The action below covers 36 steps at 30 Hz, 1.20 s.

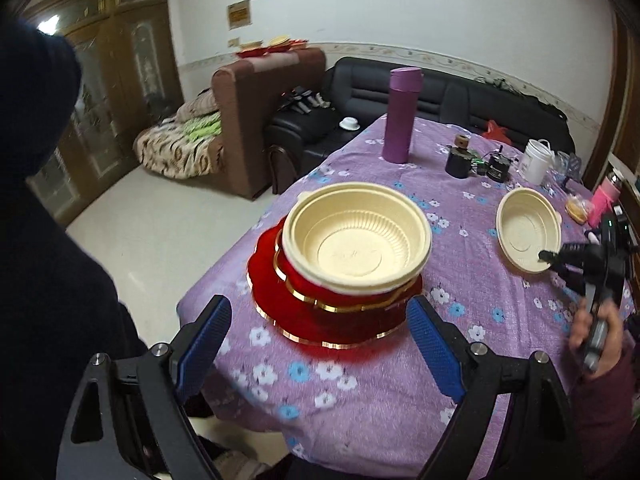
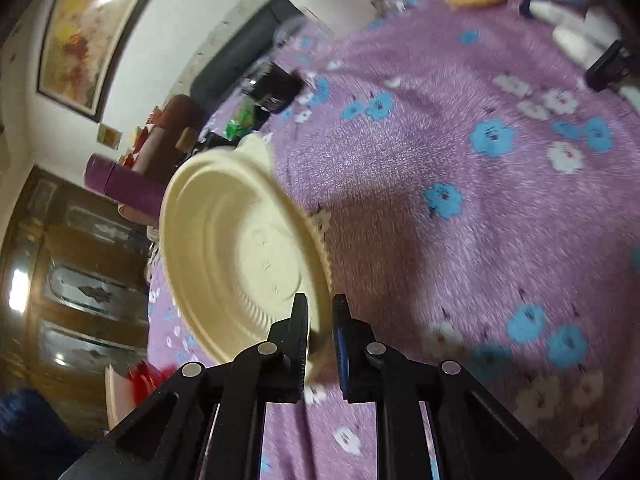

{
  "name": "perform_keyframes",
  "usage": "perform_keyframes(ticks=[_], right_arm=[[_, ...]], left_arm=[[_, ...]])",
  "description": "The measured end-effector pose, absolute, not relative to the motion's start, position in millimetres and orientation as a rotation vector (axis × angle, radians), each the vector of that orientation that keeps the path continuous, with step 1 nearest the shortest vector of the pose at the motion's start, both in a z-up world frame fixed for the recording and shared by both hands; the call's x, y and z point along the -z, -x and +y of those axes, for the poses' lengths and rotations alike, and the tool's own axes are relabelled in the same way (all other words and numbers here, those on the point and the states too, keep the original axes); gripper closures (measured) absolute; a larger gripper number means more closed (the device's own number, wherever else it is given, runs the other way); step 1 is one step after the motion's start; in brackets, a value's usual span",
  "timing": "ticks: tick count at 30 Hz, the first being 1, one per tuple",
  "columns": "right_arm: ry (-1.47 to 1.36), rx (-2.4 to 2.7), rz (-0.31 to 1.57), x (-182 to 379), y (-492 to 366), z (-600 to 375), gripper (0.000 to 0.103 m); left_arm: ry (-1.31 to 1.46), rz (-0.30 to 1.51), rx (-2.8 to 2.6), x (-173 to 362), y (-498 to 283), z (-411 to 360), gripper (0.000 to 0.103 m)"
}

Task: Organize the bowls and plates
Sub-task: 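Grasp the second cream bowl rim with the right gripper and lift it, then grasp the cream bowl rim with the left gripper beside the right gripper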

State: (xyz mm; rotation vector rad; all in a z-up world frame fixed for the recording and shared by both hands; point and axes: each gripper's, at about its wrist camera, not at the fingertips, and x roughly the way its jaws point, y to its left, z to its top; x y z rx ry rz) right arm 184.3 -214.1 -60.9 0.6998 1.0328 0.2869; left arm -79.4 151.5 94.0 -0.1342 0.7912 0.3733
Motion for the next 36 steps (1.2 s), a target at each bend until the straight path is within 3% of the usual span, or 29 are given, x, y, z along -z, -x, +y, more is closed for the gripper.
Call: perform_keyframes(ticks=[15,25,27,29,36], right_arm=[[-0.572,-0.328,0.994,57.7,-158.8,-209.0,0.089],[-0.486,-0.334,0.975,35.3,-143.6,-199.7,0.087],[-0.454,-0.298,0.929,32.7,-136.5,-200.2,0.077],[-0.435,-0.257,0.890,29.8,-130.1,-204.7,0.053],[-0.523,-0.190,0.846,28.9,-132.6,-241.7,0.050]], left_arm=[[0.139,0.795,-0.373,-109.0,103.9,108.7,0.014],[0.213,0.900,-0.135,-68.5,40.3,78.6,0.014],[0.210,0.920,-0.084,-57.2,19.9,65.7,0.014],[0.194,0.963,-0.048,-43.7,-1.5,52.6,0.014],[0.204,1.011,0.012,-25.8,-69.7,23.1,0.014]])
